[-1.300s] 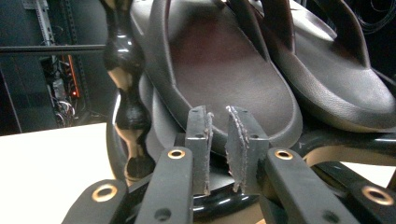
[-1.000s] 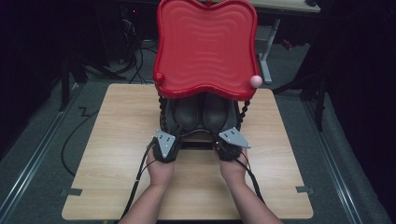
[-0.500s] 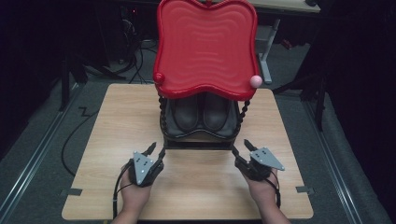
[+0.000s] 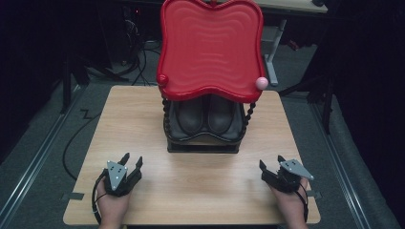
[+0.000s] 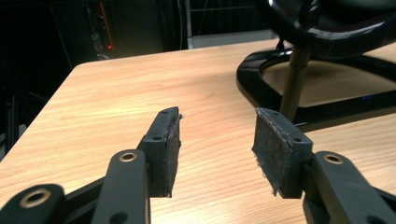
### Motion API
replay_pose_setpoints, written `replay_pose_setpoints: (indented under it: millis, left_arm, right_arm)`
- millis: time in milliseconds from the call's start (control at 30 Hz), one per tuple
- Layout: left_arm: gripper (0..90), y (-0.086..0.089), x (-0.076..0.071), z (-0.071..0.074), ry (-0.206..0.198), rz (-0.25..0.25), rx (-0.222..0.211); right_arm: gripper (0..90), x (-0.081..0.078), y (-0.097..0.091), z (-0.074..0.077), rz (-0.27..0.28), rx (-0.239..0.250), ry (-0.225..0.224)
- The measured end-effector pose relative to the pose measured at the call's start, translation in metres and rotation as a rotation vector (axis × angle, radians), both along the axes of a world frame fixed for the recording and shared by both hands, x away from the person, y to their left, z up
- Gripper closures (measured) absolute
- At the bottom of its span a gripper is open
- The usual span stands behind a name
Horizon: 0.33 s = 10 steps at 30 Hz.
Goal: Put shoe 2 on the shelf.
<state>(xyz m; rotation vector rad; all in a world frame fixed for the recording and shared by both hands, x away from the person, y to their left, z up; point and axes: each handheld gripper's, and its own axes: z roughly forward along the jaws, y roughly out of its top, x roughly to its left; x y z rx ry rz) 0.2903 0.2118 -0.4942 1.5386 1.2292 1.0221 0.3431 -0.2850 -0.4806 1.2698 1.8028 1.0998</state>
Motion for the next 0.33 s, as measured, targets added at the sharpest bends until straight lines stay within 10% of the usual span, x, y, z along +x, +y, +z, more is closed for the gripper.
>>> replay_pose_setpoints:
  millis: [333]
  left_arm:
    - [47.8,0.001,0.002,0.003,-0.004,-0.018,0.009]
  right_arm:
    - [24.7,0.002,-0.019,-0.006,-0.066,0.007,0.028]
